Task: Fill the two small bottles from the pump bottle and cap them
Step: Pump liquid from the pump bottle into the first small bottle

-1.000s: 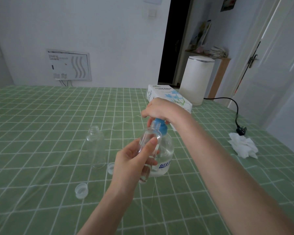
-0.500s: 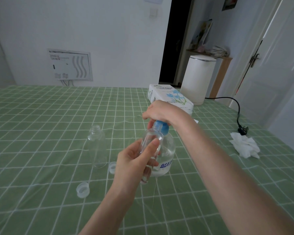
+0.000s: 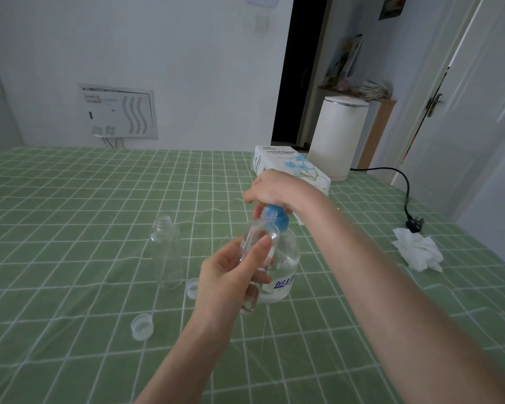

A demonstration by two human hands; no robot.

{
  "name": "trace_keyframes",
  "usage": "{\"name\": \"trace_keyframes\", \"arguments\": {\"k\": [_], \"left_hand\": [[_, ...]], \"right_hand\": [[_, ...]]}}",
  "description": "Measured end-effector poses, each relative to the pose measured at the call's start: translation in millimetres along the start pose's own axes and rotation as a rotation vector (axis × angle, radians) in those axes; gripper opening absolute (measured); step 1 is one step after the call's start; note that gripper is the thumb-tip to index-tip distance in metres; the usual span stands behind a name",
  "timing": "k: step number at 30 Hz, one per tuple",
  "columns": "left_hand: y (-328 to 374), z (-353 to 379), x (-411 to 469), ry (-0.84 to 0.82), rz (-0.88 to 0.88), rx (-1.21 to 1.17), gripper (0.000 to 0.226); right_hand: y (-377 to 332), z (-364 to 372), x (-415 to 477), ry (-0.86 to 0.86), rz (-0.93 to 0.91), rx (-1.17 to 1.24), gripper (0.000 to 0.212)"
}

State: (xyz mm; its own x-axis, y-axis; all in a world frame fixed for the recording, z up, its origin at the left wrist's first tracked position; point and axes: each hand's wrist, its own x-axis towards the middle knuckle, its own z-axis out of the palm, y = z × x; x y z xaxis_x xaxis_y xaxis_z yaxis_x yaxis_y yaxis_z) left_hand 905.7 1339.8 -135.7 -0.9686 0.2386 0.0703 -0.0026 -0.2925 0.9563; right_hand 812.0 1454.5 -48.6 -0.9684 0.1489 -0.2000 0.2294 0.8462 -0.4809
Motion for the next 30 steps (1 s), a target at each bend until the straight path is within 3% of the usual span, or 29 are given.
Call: {"name": "trace_keyframes", "arguments": {"k": [16, 25, 30], "left_hand": [[-0.6, 1.1, 0.0, -0.003, 0.013, -0.007, 0.039], [-0.4, -0.5, -0.6, 0.001, 0.016, -0.004, 0.034], [-1.7, -0.3, -0.5, -0.007, 0.017, 0.011, 0.042]], "right_hand": [[-3.1, -4.6, -5.3, 0.053, -0.028, -0.054, 0.030], [0.1, 0.3, -0.7, 0.021, -0.011, -0.008, 0.037], [3.6, 5.4, 0.5, 0.018, -0.009, 0.013, 0.042]]}}
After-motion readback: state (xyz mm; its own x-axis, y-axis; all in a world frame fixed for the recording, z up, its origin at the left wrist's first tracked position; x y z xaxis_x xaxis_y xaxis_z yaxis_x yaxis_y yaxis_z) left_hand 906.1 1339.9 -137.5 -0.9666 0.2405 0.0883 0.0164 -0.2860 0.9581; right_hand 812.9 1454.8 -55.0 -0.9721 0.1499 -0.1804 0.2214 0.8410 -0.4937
